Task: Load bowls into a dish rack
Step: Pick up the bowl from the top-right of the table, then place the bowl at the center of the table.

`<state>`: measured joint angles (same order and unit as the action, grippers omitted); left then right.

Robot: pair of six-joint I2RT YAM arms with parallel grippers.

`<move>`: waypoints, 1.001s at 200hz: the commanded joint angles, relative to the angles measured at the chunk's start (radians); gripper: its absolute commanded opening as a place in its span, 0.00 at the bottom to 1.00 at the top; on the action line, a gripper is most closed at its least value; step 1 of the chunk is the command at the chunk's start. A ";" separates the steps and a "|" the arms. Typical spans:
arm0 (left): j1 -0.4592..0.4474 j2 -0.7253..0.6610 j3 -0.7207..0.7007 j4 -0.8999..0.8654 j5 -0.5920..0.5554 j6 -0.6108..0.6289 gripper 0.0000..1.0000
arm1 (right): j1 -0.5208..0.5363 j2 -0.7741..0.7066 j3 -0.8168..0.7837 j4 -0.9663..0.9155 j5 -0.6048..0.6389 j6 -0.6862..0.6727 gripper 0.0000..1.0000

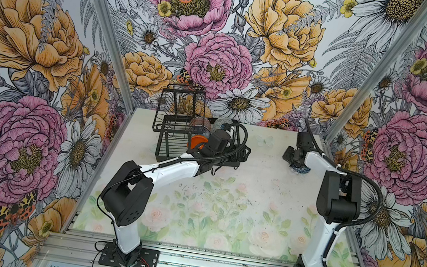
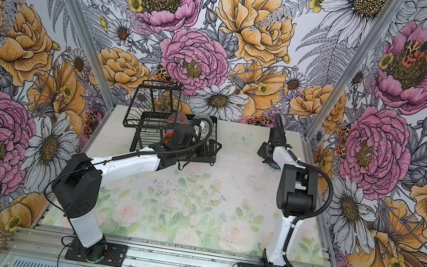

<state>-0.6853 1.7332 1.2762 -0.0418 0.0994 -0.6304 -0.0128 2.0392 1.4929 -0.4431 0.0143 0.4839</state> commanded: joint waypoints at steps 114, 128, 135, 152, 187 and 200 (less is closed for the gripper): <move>-0.101 -0.323 -0.275 0.019 -0.152 -0.024 0.99 | 0.251 -0.412 -0.412 -0.046 -0.032 0.092 0.00; -0.107 -0.355 -0.310 0.035 -0.164 -0.032 0.99 | 0.279 -0.457 -0.462 -0.045 -0.033 0.111 0.00; -0.111 -0.372 -0.329 0.043 -0.171 -0.038 0.99 | 0.295 -0.479 -0.482 -0.046 -0.033 0.120 0.00; -0.118 -0.406 -0.369 0.062 -0.185 -0.046 0.99 | 0.341 -0.517 -0.525 -0.045 -0.024 0.141 0.00; -0.125 -0.452 -0.449 0.092 -0.205 -0.070 0.99 | 0.451 -0.511 -0.533 -0.046 -0.005 0.175 0.00; -0.127 -0.469 -0.474 0.103 -0.204 -0.080 0.99 | 0.499 -0.494 -0.519 -0.046 0.012 0.185 0.00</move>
<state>-0.8028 1.2984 0.8459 0.0120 -0.0719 -0.6769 0.4110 1.5288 0.9714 -0.4675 0.0273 0.6159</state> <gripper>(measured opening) 0.986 0.074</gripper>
